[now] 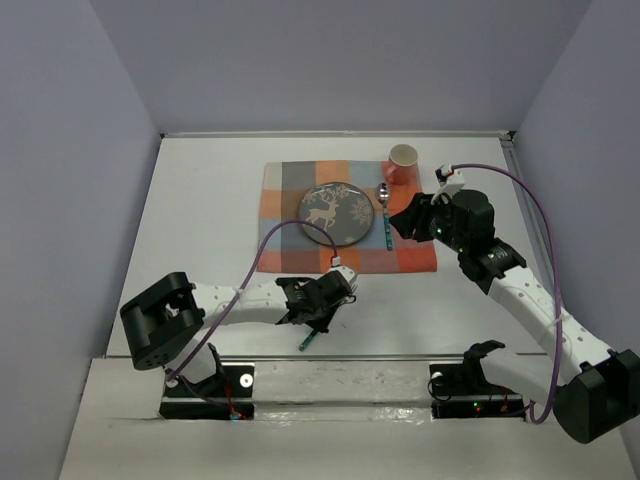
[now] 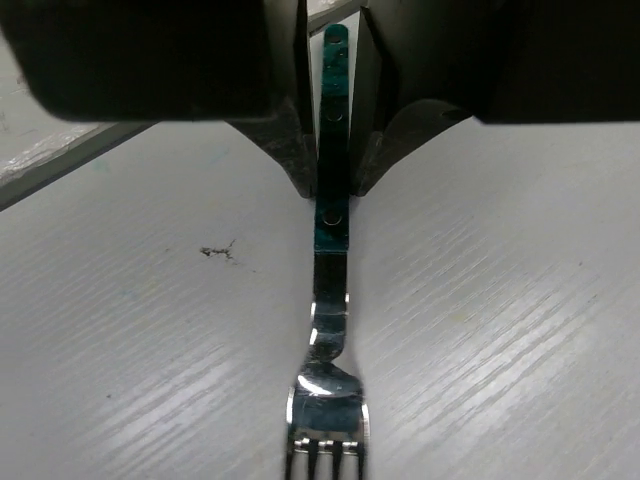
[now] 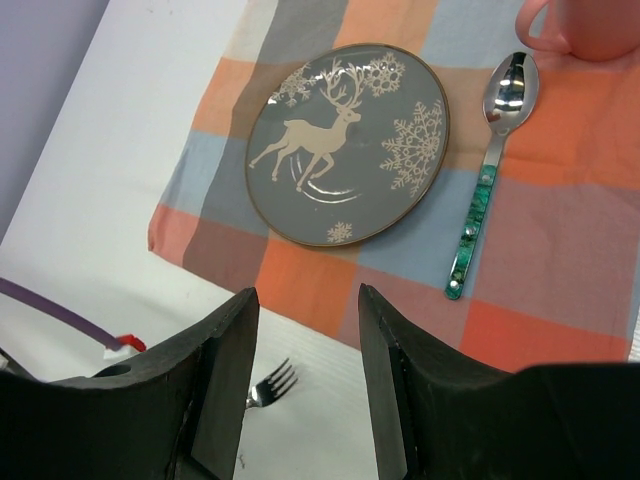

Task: Set the dinner table for one person

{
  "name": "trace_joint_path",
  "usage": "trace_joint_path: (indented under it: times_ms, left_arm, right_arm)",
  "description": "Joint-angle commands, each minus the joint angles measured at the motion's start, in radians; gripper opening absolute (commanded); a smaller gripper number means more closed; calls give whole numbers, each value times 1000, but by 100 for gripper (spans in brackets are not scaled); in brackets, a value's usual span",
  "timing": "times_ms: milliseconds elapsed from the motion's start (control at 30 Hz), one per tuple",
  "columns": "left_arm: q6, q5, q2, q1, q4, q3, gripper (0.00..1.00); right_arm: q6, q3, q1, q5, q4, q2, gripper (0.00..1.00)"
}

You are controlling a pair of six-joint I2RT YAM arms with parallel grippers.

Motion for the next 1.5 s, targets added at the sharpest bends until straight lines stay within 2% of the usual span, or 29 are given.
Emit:
trace_joint_path:
  times_ms: [0,67,167,333,467,600,633,767,900,1067,1267,1467]
  left_arm:
    - [-3,-24,96,-59,-49,-27,14]
    - [-7,-39,107,-74,-51,-24,0]
    - [-15,-62,98,-91,-46,-15,0]
    - [-34,-102,-40,-91,-33,17,0]
    - [-27,-165,-142,-45,-51,88,0]
    - [8,-130,-240,112,24,123,0]
    - [17,-103,-264,192,36,126,0]
    - [55,-107,-285,343,72,155,0]
    - [68,-115,-239,450,119,220,0]
    - [74,-67,-87,573,157,311,0]
    - [112,-84,152,643,95,485,0]
    - [118,-84,278,682,93,534,0]
  right_arm:
    - [12,38,-2,5,36,-40,50]
    - [14,40,-2,12,36,-57,50]
    - [12,40,-2,20,34,-71,50]
    - [8,31,-2,54,34,-103,50]
    - [14,9,-2,90,36,-135,49]
    - [14,-11,-2,126,39,-152,49]
    - [14,-15,-2,124,40,-147,49]
    - [18,-25,-2,104,57,-121,49]
    - [31,-31,-2,64,85,-86,49]
    - [35,-48,-2,20,95,-115,49]
    - [32,-64,-2,14,103,-117,49]
    - [37,-78,-2,-2,109,-115,49]
